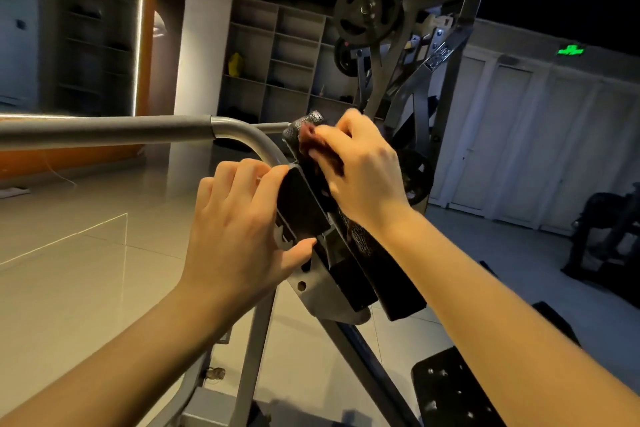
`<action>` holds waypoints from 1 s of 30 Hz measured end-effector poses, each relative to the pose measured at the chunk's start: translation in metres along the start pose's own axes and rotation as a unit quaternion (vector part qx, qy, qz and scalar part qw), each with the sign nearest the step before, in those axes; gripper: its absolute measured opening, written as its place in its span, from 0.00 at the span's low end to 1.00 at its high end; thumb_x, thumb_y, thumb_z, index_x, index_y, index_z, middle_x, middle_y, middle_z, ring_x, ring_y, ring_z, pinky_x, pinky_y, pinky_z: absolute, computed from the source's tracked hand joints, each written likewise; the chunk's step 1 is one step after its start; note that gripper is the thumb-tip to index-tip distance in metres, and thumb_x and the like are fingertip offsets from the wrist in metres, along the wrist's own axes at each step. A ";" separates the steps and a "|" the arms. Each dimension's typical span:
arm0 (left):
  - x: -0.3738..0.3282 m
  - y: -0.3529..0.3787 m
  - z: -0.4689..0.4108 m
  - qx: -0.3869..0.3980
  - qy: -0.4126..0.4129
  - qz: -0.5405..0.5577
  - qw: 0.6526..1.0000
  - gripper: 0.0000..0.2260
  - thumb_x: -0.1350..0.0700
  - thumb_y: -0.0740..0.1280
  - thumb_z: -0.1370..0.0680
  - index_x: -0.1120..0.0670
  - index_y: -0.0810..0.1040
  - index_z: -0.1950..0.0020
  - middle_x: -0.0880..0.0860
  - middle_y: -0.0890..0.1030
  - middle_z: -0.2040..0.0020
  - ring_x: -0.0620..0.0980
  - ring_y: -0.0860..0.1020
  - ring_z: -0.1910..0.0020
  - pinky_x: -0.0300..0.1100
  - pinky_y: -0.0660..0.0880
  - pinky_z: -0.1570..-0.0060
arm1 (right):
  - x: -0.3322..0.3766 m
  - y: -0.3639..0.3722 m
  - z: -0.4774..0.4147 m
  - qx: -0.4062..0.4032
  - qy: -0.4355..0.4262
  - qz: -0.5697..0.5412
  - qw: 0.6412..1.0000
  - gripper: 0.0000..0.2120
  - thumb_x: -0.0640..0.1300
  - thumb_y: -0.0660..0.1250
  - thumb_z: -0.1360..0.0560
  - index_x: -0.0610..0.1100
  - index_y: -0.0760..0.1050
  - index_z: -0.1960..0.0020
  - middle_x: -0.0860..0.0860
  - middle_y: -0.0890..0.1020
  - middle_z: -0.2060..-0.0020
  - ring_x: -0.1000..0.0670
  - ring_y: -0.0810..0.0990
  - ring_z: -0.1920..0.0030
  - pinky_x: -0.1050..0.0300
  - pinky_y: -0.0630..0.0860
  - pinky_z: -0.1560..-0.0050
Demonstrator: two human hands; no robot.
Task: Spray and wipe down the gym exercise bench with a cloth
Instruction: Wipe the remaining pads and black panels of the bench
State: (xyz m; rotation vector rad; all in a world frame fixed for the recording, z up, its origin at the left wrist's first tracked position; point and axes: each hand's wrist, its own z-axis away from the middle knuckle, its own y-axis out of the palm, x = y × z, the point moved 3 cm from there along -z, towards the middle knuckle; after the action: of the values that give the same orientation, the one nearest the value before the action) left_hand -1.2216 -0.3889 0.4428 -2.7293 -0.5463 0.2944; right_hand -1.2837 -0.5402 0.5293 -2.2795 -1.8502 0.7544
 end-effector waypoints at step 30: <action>-0.012 0.011 0.003 -0.033 -0.046 0.031 0.998 0.33 0.39 0.75 0.30 0.58 0.74 0.34 0.58 0.74 0.41 0.57 0.69 0.45 0.48 0.65 0.50 | -0.031 -0.034 0.165 0.071 0.064 -0.028 0.995 0.11 0.46 0.66 0.20 0.41 0.78 0.41 0.46 0.79 0.51 0.48 0.78 0.52 0.51 0.81 0.56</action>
State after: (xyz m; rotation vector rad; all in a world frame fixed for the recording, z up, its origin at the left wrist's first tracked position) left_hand -1.2291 -0.4026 0.4380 -2.8112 -0.5035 0.4257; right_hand -1.3908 -0.5973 0.4079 -2.1269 -1.7378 0.6918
